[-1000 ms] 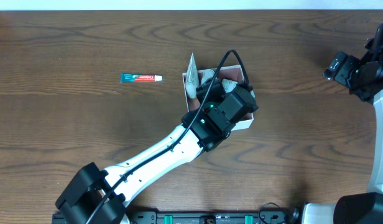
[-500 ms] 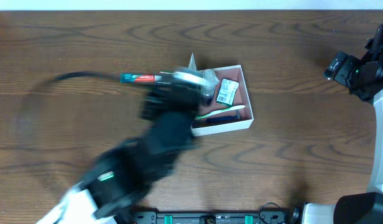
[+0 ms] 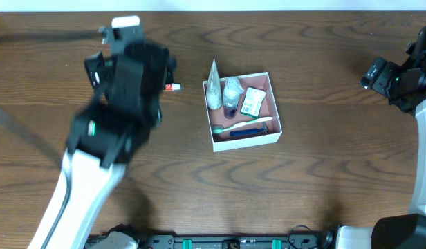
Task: Pack container
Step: 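Move the left gripper back toward the Colgate toothpaste tube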
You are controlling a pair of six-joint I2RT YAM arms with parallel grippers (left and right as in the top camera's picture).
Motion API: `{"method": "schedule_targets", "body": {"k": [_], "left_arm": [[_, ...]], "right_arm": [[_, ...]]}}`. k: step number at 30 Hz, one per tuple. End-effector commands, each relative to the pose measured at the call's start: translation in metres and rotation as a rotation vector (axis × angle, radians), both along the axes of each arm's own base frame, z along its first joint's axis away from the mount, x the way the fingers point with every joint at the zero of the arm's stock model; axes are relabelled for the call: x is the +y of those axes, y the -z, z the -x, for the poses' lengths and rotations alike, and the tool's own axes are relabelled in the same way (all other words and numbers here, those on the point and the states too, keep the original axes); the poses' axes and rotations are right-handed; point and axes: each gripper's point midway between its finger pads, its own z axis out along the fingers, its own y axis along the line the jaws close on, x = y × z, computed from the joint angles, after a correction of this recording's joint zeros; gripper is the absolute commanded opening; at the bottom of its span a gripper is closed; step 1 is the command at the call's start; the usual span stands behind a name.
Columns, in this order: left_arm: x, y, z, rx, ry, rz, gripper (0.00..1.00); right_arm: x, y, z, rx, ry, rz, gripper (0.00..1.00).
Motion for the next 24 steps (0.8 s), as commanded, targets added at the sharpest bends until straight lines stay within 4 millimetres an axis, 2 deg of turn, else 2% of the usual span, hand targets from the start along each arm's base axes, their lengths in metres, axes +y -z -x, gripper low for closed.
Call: {"method": "schedule_targets", "body": {"k": [1,9,11,14,21,23,24], "left_arm": [[-0.015,0.016,-0.028,0.126,0.072,0.217,0.98],[-0.002,0.097,-0.069,0.449,0.048,0.435,0.98],[-0.007,0.113,-0.076,0.496,0.076,0.509,0.98],[-0.01,0.132,-0.082,0.552,0.09,0.572,0.98],[-0.011,0.176,-0.084,0.663,0.05,0.578,0.98],[-0.006,0.186,-0.086,0.676,-0.029,0.604,0.98],[0.001,0.193,-0.085,0.678,-0.142,0.635,0.99]], "right_arm": [[-0.003,0.001,0.0,0.005,-0.002,0.008,0.99],[-0.003,0.001,0.0,0.005,-0.002,0.008,0.99],[-0.003,0.001,0.0,0.005,-0.002,0.008,0.99],[-0.003,0.001,0.0,0.005,-0.002,0.008,0.99],[-0.003,0.001,0.0,0.005,-0.002,0.008,0.99],[-0.003,0.001,0.0,0.005,-0.002,0.008,0.99],[-0.003,0.001,0.0,0.005,-0.002,0.008,0.99]]}}
